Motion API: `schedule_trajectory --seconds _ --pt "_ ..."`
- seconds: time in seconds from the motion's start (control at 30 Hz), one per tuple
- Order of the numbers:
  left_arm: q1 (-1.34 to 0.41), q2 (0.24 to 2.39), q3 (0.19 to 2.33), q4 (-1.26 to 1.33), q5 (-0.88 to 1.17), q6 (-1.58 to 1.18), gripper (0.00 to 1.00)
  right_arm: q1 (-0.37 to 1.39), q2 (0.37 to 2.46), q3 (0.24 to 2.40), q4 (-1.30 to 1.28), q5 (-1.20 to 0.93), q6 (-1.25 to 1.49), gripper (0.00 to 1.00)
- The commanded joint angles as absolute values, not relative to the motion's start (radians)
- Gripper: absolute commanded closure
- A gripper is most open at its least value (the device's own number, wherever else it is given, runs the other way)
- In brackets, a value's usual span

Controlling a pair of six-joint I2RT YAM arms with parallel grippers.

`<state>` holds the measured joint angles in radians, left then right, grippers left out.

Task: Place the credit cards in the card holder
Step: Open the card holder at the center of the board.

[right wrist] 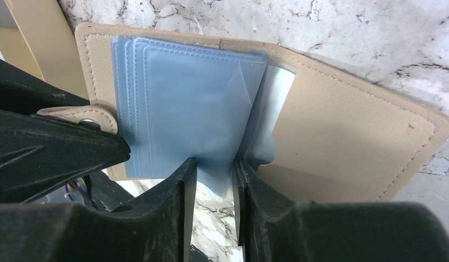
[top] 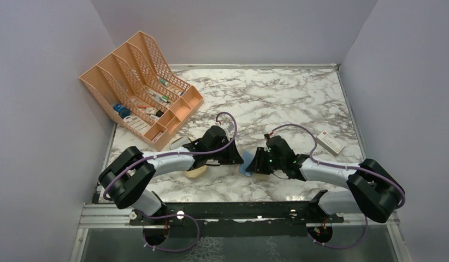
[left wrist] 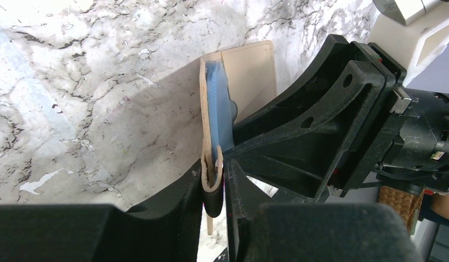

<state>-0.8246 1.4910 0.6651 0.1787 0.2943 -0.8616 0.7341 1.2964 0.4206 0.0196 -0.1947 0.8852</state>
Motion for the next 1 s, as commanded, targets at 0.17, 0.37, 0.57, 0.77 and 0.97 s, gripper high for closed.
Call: schedule_trajectory --seconds 0.17,0.37,0.57,0.77,0.97 --pt "-0.823 1.496 0.658 0.206 0.292 -0.864 0.7 0.741 1.311 0.397 0.03 -0.16 0.874 0.73" --pt "-0.823 1.524 0.666 0.212 0.3 -0.86 0.7 0.741 1.306 0.393 0.034 -0.16 0.873 0.75" --pt "-0.824 1.532 0.662 0.227 0.303 -0.863 0.82 0.741 1.297 0.382 0.039 -0.159 0.875 0.78" --pt "-0.824 1.525 0.649 0.26 0.322 -0.872 1.0 0.741 1.298 0.377 0.04 -0.161 0.876 0.78" --pt "-0.823 1.509 0.677 0.204 0.308 -0.853 1.0 0.741 1.247 0.421 -0.025 -0.178 0.879 0.63"
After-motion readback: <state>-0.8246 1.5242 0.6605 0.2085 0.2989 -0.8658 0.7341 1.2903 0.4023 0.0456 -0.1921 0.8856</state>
